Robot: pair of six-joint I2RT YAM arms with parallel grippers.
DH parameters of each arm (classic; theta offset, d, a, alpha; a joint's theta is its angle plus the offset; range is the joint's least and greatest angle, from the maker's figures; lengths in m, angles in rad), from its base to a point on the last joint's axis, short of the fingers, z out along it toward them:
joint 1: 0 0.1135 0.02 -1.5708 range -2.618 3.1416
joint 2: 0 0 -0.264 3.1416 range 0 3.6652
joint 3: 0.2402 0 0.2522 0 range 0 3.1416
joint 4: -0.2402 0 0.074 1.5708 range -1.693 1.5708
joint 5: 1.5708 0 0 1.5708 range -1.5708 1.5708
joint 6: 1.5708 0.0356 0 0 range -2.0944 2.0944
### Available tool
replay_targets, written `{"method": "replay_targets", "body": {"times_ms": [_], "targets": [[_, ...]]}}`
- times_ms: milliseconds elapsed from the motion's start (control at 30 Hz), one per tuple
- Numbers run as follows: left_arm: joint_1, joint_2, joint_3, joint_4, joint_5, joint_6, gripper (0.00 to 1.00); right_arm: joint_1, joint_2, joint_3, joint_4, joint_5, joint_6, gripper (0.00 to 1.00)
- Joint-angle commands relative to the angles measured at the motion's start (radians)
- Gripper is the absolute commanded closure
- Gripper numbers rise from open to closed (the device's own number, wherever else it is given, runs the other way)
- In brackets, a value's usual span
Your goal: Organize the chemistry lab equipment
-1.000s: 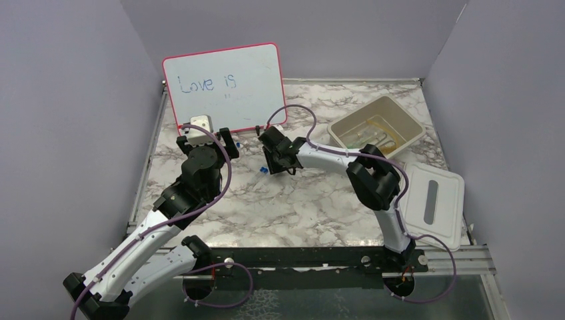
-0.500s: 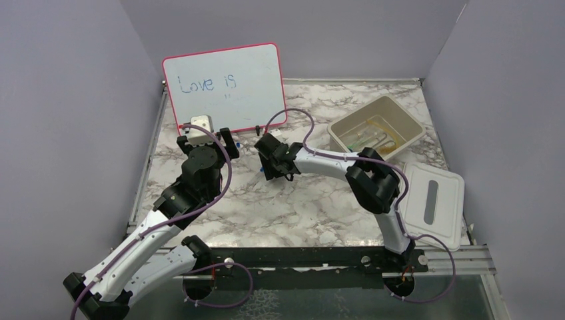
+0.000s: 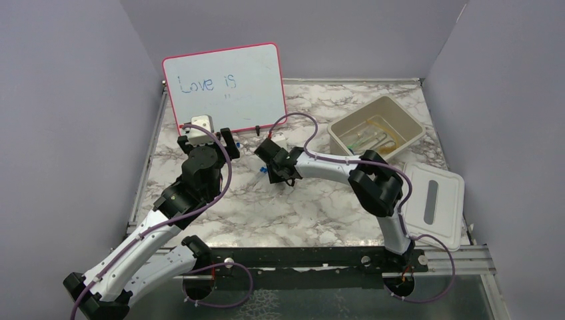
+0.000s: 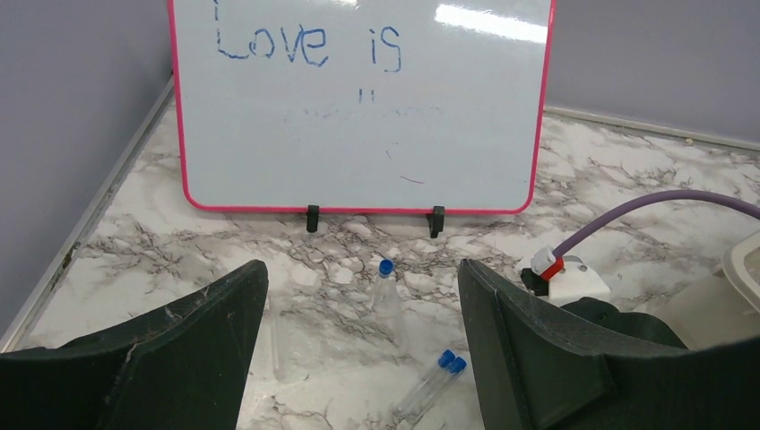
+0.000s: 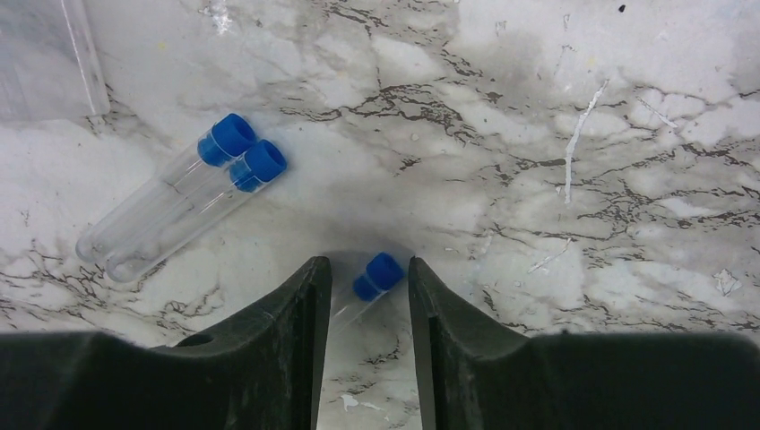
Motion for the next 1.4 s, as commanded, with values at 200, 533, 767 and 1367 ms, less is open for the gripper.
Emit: {"method": "replay_targets", "body": {"times_ms": [200,533,767,1367], "targets": [[-0.003,-0.002,0.014,-0.012,0.021,-0.012,0.19,0.022,0.039,-0.016,-0.006,0.005,-0.022,0.67],[-0.003,-0.003,0.016,-0.014,0.019,-0.013,0.19,0.031,-0.015,-0.065,-0.101,0.04,0.047,0.37],[-0.003,0.0,0.015,-0.013,0.022,-0.013,0.19,0.077,0.006,-0.06,-0.108,-0.014,0.071,0.41],[-0.003,0.014,-0.005,-0.038,0.057,-0.058,0.19,0.076,-0.162,-0.187,0.236,0.076,0.02,0.9]]}}
